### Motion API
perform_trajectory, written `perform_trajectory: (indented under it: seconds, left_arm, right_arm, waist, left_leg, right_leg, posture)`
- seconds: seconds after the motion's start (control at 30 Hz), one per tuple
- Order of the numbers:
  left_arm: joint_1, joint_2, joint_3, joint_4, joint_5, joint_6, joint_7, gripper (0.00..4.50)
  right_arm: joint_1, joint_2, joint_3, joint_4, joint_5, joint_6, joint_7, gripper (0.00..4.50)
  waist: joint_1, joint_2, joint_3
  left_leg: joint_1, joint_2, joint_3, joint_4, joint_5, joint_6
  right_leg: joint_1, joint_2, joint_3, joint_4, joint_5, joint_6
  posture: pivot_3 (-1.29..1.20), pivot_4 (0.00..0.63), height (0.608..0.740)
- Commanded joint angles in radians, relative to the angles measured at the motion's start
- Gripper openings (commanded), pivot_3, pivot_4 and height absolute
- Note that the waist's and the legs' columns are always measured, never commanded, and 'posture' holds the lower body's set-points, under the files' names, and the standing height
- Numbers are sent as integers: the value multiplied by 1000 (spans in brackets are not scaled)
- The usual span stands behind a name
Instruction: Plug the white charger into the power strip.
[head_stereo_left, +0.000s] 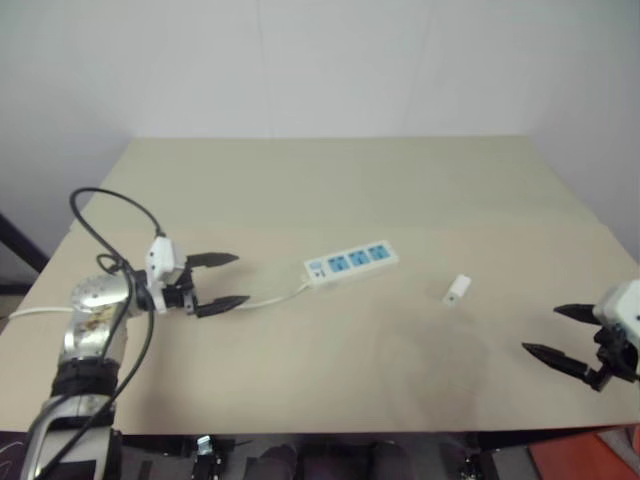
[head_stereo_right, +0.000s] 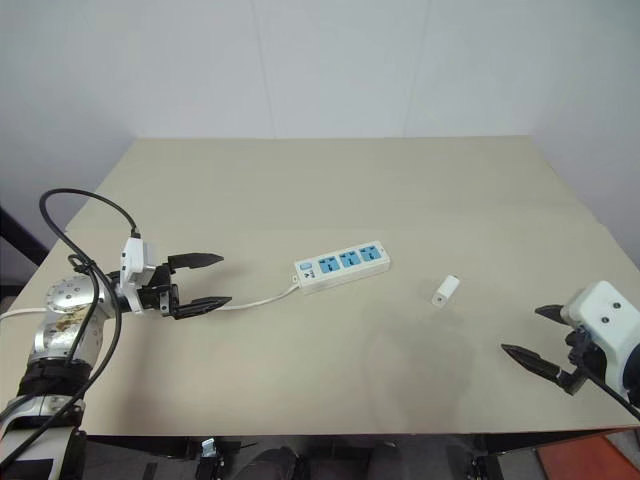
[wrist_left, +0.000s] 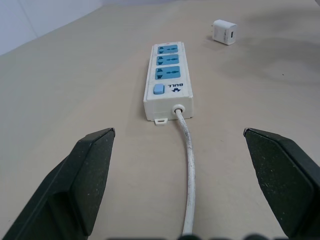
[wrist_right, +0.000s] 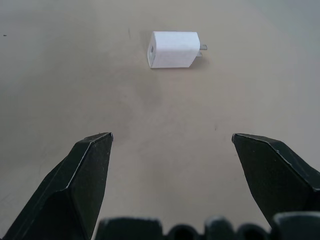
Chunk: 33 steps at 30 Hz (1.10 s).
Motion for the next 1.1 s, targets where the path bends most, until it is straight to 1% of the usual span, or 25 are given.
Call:
perform_trajectory:
  seconds: [0.03,0.37,0.47,0.63,0.8,0.9,1.0,1.1]
  left_arm:
    - [-22,2,1,-7,-3,-11,4,4482]
    - [-32,-8,-6,6,1,-18,8,4482]
    - [-48,-30,-8,44,12,-45,22,4482]
    - [-142,-131,-10,226,14,-81,14,4482]
    - [-277,-235,-35,507,103,-257,50,4482]
    - [-353,-294,-26,642,118,-325,51,4482]
    - [-405,-324,-28,732,148,-363,62,4482]
    - [-447,-351,-29,791,184,-388,112,4482]
  right_arm:
    - [8,-11,-36,-37,21,-22,-12,4500]
    - [18,-16,-32,-35,17,-27,-16,4500]
    - [14,-16,-26,-43,20,-22,-23,4500]
    - [-16,-10,11,-66,35,-9,-50,4500]
    - [-54,0,68,-122,55,16,-98,4500]
    - [-70,13,96,-162,68,39,-137,4500]
    - [-63,25,110,-198,70,57,-163,4500]
    - [-39,38,114,-235,72,67,-188,4500]
  waist:
    - [0,0,0]
    - [1,0,0]
    - [3,0,0]
    - [9,0,0]
    - [11,-2,0]
    - [11,-2,1]
    - [11,-3,1]
    - [11,-3,2]
  left_leg:
    - [0,0,0,0,0,0]
    - [0,0,0,0,0,0]
    - [0,0,0,0,0,0]
    - [0,0,0,0,0,0]
    - [-1,-1,0,1,0,0]
    - [-2,-1,0,1,0,0]
    - [-4,-1,0,2,0,-1]
    - [-4,-1,0,2,0,0]
  right_leg:
    - [0,0,0,0,0,0]
    - [0,0,0,0,0,0]
    - [0,0,0,0,0,0]
    - [0,0,0,0,0,0]
    - [1,0,-1,-1,0,0]
    - [0,0,-1,-1,0,0]
    - [-1,-1,-1,-2,0,1]
    - [0,-1,-1,-2,0,1]
  posture:
    - [0,150,740]
    - [0,150,740]
    - [0,150,740]
    - [0,150,740]
    - [0,150,740]
    - [0,150,740]
    - [0,150,740]
    - [0,150,740]
